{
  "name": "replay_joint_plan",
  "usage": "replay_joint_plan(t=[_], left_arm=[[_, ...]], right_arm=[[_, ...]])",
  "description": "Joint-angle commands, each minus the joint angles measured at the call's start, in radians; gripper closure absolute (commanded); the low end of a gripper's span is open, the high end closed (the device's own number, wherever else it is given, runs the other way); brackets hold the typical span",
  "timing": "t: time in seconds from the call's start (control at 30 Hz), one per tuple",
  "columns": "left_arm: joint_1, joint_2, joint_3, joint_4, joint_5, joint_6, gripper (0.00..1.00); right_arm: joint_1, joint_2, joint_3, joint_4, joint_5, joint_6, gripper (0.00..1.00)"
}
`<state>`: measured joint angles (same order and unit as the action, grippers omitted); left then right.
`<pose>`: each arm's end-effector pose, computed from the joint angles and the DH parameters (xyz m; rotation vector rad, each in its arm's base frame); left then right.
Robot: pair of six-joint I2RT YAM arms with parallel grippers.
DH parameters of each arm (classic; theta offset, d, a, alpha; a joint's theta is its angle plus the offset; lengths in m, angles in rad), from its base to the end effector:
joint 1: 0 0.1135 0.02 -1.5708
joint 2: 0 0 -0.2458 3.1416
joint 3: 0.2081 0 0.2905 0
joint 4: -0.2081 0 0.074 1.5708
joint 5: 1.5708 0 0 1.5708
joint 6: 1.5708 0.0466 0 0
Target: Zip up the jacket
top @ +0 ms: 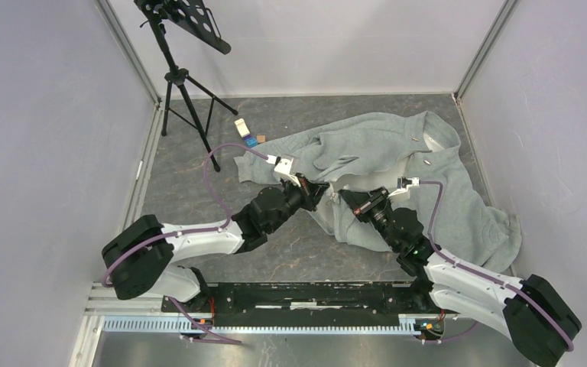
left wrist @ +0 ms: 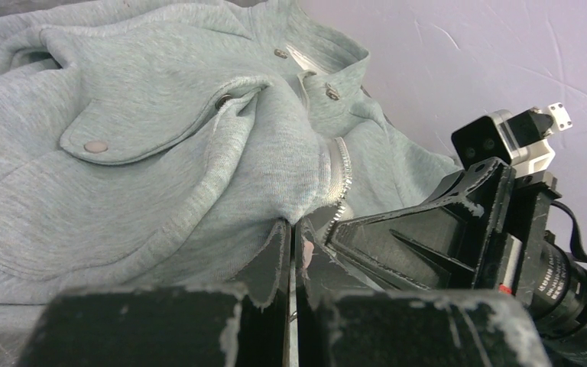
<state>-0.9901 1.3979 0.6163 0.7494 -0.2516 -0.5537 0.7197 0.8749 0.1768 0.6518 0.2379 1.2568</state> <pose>0.1967 -0.2786 0.1942 0.1630 1.6865 -0.9835 0.1861 0.1486 0.1599 0.6669 1.6591 1.2996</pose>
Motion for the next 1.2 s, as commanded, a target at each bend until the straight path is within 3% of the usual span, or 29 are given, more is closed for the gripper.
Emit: replay_joint_plan(t=[0.0, 0.3, 0.57, 1.17], left_arm=[[-0.007, -0.055, 0.016, 0.047, 0.006, -0.041, 0.98], [-0.007, -0.081, 0.05, -0.046, 0.019, -0.081, 0.98], [-0.007, -0.096, 0.059, -0.068, 0.001, -0.06, 0.98], [-0.007, -0.103, 0.079, -0.053, 0.017, -0.03, 0.98]], right_arm=[[-0.003, 0.01, 0.035, 0.065, 0.006, -0.024, 1.0], [-0.045, 0.0, -0.059, 0.327, -0.129, -0.196, 1.0], [-0.072, 0.087, -0.143, 0.555, -0.234, -0.138, 0.99], [-0.074, 0.104, -0.134, 0.447, -0.197, -0.126, 0.99]])
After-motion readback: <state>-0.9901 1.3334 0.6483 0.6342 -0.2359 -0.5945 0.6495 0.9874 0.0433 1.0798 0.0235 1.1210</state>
